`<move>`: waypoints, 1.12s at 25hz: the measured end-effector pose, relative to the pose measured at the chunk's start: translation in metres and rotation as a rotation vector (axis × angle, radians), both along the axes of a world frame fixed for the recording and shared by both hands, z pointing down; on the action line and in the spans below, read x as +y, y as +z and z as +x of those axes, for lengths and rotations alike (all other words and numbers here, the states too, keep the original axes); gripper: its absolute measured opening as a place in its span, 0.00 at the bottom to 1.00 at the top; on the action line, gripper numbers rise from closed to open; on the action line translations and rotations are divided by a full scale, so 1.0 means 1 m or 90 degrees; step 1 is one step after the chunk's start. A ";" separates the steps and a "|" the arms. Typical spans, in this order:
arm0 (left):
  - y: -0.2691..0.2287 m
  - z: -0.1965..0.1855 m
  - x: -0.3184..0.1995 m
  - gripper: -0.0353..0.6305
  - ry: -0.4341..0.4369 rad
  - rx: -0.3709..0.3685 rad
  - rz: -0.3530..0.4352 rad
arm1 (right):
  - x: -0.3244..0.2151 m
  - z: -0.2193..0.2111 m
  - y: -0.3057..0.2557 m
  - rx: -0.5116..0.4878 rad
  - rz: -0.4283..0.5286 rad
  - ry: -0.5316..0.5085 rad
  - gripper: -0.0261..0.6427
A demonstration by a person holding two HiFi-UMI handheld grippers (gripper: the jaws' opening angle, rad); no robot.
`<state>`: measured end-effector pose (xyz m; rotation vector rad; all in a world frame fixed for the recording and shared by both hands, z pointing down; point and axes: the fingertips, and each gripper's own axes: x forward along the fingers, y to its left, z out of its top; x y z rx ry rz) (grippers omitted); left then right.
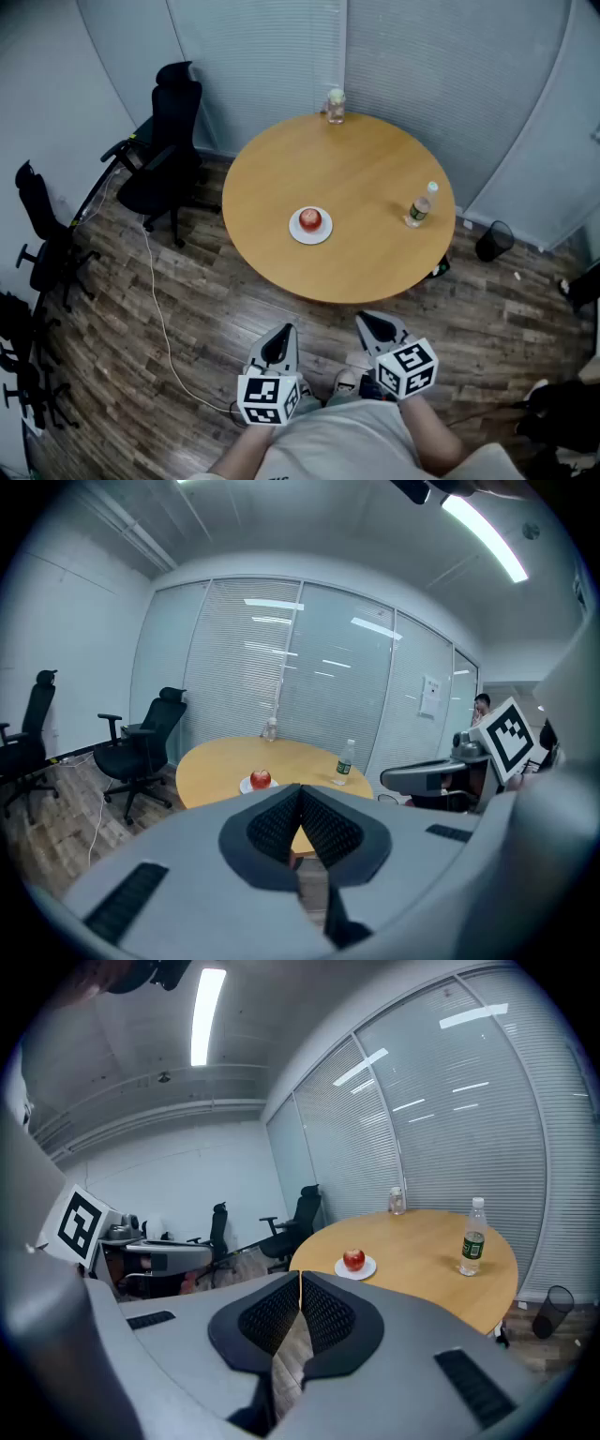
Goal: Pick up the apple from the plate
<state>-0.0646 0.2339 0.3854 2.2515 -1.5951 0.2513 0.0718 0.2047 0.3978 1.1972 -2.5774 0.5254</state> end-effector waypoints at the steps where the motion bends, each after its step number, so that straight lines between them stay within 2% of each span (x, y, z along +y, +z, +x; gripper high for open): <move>1: -0.001 -0.001 0.000 0.06 0.000 0.000 0.001 | 0.001 0.000 0.000 0.000 0.001 -0.001 0.09; 11: -0.001 -0.007 -0.001 0.06 0.017 0.005 -0.003 | 0.005 -0.010 -0.004 0.007 0.011 -0.003 0.09; 17: -0.003 -0.016 0.002 0.06 0.037 0.006 -0.001 | 0.002 -0.008 -0.010 -0.037 0.005 0.051 0.09; 23: 0.002 -0.023 0.007 0.06 0.088 0.009 -0.015 | 0.004 -0.018 -0.011 -0.022 0.008 0.073 0.09; 28: 0.006 -0.031 0.003 0.06 0.102 0.005 -0.016 | 0.006 -0.027 0.000 -0.011 -0.010 0.074 0.09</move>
